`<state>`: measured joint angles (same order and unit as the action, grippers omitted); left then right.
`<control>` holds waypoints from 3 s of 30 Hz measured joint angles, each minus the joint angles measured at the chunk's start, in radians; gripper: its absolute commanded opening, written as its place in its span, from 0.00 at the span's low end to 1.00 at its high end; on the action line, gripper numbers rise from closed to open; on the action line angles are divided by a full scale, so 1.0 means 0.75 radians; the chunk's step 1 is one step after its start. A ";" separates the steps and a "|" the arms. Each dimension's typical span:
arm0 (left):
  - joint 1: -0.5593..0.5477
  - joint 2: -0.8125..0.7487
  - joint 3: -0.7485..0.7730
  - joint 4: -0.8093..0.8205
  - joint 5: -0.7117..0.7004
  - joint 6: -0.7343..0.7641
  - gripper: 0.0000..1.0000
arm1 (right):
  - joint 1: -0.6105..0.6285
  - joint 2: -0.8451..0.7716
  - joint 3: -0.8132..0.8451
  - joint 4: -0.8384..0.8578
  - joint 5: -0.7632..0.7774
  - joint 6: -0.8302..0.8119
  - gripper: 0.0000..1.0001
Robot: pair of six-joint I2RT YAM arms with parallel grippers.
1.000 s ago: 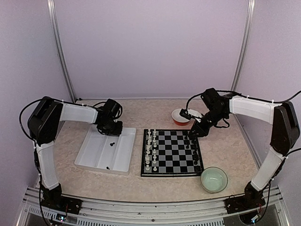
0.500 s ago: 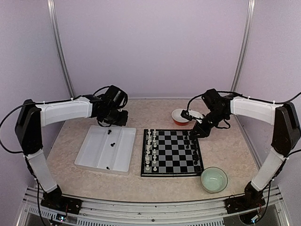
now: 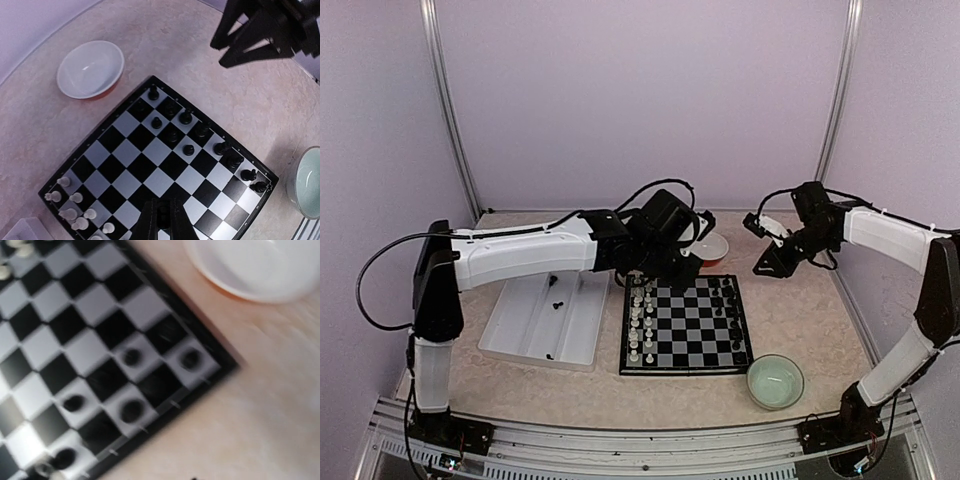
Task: Set up the chess pieces on the board
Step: Place the pawn at e7, then pick up the pawn from the storage box.
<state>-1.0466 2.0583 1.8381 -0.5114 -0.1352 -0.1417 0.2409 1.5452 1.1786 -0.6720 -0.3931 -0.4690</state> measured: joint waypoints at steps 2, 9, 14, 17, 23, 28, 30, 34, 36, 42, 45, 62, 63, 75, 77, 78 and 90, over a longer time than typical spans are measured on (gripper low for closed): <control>-0.026 0.087 0.057 -0.006 0.021 0.016 0.04 | -0.066 -0.027 -0.056 0.047 -0.013 0.005 0.27; -0.065 0.274 0.169 -0.017 0.082 0.023 0.04 | -0.184 -0.070 -0.244 0.189 -0.042 0.027 0.28; -0.073 0.357 0.231 -0.017 0.122 0.021 0.05 | -0.187 -0.070 -0.275 0.235 -0.055 0.031 0.28; -0.075 0.405 0.270 -0.017 0.142 0.019 0.05 | -0.187 -0.070 -0.275 0.258 -0.062 0.031 0.28; -0.076 0.487 0.336 -0.017 0.192 0.012 0.05 | -0.187 -0.070 -0.277 0.276 -0.075 0.031 0.28; -0.076 0.523 0.345 -0.018 0.216 0.004 0.06 | -0.187 -0.070 -0.277 0.279 -0.081 0.031 0.28; -0.076 0.531 0.346 -0.018 0.223 -0.003 0.06 | -0.187 -0.070 -0.277 0.280 -0.082 0.031 0.28; -0.076 0.544 0.348 -0.017 0.237 -0.017 0.06 | -0.187 -0.070 -0.277 0.280 -0.085 0.031 0.28; -0.076 0.550 0.349 -0.017 0.237 -0.023 0.06 | -0.187 -0.070 -0.277 0.280 -0.086 0.031 0.28; -0.076 0.566 0.352 -0.012 0.235 -0.047 0.06 | -0.187 -0.070 -0.280 0.280 -0.095 0.031 0.28; -0.076 0.569 0.352 -0.008 0.232 -0.055 0.07 | -0.187 -0.070 -0.280 0.280 -0.099 0.031 0.28; -0.072 0.594 0.368 0.032 0.205 -0.140 0.24 | -0.187 -0.070 -0.282 0.280 -0.110 0.030 0.29; -0.072 0.596 0.368 0.032 0.205 -0.141 0.27 | -0.187 -0.070 -0.282 0.280 -0.110 0.030 0.29; -0.072 0.499 0.374 -0.161 0.178 -0.170 0.38 | -0.187 -0.070 -0.282 0.280 -0.115 0.031 0.29; -0.073 0.400 0.347 -0.241 0.133 -0.167 0.38 | -0.187 -0.070 -0.282 0.280 -0.115 0.030 0.29; -0.073 0.331 0.302 -0.256 0.103 -0.164 0.38 | -0.187 -0.070 -0.282 0.280 -0.116 0.031 0.29; 0.275 -0.449 -0.501 -0.413 -0.170 0.072 0.39 | -0.187 -0.070 -0.282 0.279 -0.152 0.024 0.29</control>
<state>-0.8406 1.7214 1.4624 -0.8211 -0.2630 -0.0875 0.1005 1.4925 0.9672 -0.4625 -0.5068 -0.4507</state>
